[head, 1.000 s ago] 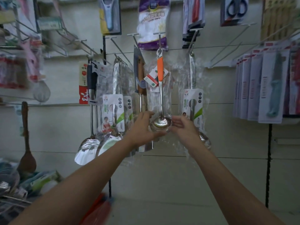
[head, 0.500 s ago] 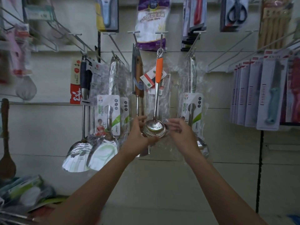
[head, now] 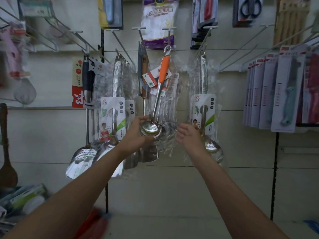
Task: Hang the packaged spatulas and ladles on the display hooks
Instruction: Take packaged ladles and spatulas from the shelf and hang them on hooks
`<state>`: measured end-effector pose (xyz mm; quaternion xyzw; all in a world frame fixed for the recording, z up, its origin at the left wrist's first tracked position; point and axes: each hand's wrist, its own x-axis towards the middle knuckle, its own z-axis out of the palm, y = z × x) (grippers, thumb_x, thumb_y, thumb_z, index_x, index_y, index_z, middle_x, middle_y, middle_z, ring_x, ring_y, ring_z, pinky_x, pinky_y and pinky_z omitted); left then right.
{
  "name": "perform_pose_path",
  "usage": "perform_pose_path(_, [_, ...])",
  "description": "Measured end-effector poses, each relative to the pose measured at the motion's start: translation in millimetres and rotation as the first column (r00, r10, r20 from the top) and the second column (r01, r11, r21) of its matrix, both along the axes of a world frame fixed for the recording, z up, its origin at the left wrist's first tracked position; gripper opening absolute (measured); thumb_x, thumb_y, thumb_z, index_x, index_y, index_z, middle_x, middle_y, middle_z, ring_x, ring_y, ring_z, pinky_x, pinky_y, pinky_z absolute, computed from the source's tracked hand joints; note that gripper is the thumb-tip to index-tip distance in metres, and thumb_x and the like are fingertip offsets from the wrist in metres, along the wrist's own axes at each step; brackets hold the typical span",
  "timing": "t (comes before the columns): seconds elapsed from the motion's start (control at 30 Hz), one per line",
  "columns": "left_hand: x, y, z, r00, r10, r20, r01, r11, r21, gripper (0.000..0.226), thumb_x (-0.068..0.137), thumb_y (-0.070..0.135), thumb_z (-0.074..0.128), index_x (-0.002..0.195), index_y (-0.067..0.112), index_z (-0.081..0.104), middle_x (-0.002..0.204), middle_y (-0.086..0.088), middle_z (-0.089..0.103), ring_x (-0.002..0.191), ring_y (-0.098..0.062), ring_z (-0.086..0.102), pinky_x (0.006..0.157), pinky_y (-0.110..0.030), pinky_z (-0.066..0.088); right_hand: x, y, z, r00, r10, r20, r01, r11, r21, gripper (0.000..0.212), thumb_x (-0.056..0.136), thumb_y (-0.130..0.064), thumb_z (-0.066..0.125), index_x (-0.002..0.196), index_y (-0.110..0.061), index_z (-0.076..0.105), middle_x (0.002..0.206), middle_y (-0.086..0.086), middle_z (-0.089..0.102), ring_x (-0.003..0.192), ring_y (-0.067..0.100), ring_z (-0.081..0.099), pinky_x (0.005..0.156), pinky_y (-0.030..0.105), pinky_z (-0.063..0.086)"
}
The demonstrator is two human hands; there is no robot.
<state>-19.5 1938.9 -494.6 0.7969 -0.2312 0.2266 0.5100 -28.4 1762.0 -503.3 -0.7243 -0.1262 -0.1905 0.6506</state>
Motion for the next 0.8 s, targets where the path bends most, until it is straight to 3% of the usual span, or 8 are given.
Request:
perform_pose_path(0.1, [0.0, -1.9, 1.8, 0.999, 0.033, 0.021, -0.035, 0.991, 0.129, 0.076, 0.062, 0.022, 0.071, 0.129, 0.025, 0.034, 0.132, -0.007, 0.04, 0.12, -0.023, 0.049, 0.105, -0.043, 0.042, -1.3, 1.9, -1.4, 0.998, 0.065, -0.024, -0.066, 0.998, -0.005, 0.055, 0.088, 0.019, 0.031, 0.137, -0.006, 0.04, 0.143, 0.007, 0.045, 0.131, 0.019, 0.043, 0.109, 0.039, 0.039])
perform_pose_path(0.2, [-1.8, -7.5, 6.5, 0.985, 0.07, 0.158, -0.1, 0.977, 0.189, 0.075, 0.063, 0.032, 0.066, 0.132, 0.029, 0.037, 0.129, -0.001, 0.03, 0.125, -0.022, 0.036, 0.11, -0.04, 0.03, 0.8, 0.1, 0.2, 0.996, 0.085, -0.026, -0.084, 0.996, 0.038, 0.055, 0.088, 0.02, 0.031, 0.137, -0.004, 0.04, 0.142, 0.009, 0.046, 0.131, 0.021, 0.044, 0.108, 0.036, 0.04])
perform_pose_path(0.37, [-6.3, -30.1, 32.8, 0.727, 0.156, 0.668, -0.437, 0.856, 0.276, 0.054, 0.069, 0.007, 0.054, 0.122, 0.013, 0.054, 0.134, -0.013, 0.039, 0.127, -0.028, 0.034, 0.107, -0.043, 0.03, 3.5, -1.6, 2.4, 0.996, 0.076, -0.037, -0.073, 0.995, 0.062, 0.051, 0.089, 0.02, 0.029, 0.133, -0.001, 0.044, 0.136, 0.014, 0.051, 0.125, 0.026, 0.049, 0.105, 0.038, 0.042])
perform_pose_path(0.43, [-6.0, -43.8, 49.4, 0.671, -0.071, 0.738, -0.532, 0.647, 0.546, 0.052, 0.073, -0.001, 0.051, 0.124, 0.011, 0.055, 0.136, -0.01, 0.047, 0.132, -0.028, 0.035, 0.112, -0.048, 0.026, 3.4, -1.2, 3.7, 0.995, 0.08, -0.052, -0.076, 0.994, 0.078, 0.05, 0.088, 0.019, 0.027, 0.131, 0.0, 0.046, 0.133, 0.015, 0.053, 0.124, 0.027, 0.05, 0.104, 0.037, 0.043])
perform_pose_path(0.5, [-3.6, -59.1, 64.4, 0.728, -0.183, 0.66, -0.607, 0.276, 0.745, 0.052, 0.084, 0.01, 0.05, 0.135, 0.017, 0.045, 0.145, -0.001, 0.041, 0.142, -0.019, 0.023, 0.118, -0.041, 0.002, 4.1, -2.5, 5.6, 0.995, 0.081, -0.061, -0.077, 0.995, 0.071, 0.053, 0.087, 0.018, 0.026, 0.131, -0.001, 0.048, 0.134, 0.015, 0.053, 0.126, 0.027, 0.049, 0.108, 0.04, 0.04])
perform_pose_path(0.6, [1.3, -68.5, 83.3, 0.767, -0.193, 0.612, -0.639, -0.153, 0.753, 0.038, 0.095, 0.028, 0.037, 0.131, 0.022, 0.048, 0.134, 0.002, 0.051, 0.137, -0.015, 0.032, 0.116, -0.043, -0.011, 1.7, -4.5, 8.0, 0.996, 0.069, -0.056, -0.067, 0.997, 0.035, 0.054, 0.087, 0.015, 0.029, 0.133, -0.006, 0.048, 0.127, 0.005, 0.056, 0.121, 0.023, 0.051, 0.107, 0.047, 0.039])
perform_pose_path(0.67, [-0.2, -67.1, 91.1, 0.742, -0.214, 0.635, -0.67, -0.261, 0.695, 0.035, 0.098, 0.032, 0.03, 0.118, 0.021, 0.057, 0.118, 0.002, 0.059, 0.124, -0.017, 0.043, 0.118, -0.046, -0.007, -1.6, -8.2, 8.9, 0.997, 0.07, -0.038, -0.069, 0.997, 0.019, 0.053, 0.089, 0.014, 0.031, 0.134, -0.008, 0.047, 0.123, 0.004, 0.057, 0.117, 0.022, 0.052, 0.107, 0.047, 0.04])
perform_pose_path(0.8, [-1.6, -69.4, 99.8, 0.733, -0.182, 0.656, -0.676, -0.301, 0.672, 0.028, 0.095, 0.025, 0.039, 0.116, 0.022, 0.057, 0.11, 0.0, 0.064, 0.12, -0.019, 0.048, 0.118, -0.042, -0.004, -3.9, -21.1, 7.9, 0.996, 0.088, -0.022, -0.087, 0.996, 0.035, 0.056, 0.09, 0.018, 0.028, 0.141, -0.003, 0.038, 0.127, 0.004, 0.05, 0.123, 0.022, 0.046, 0.111, 0.04, 0.036])
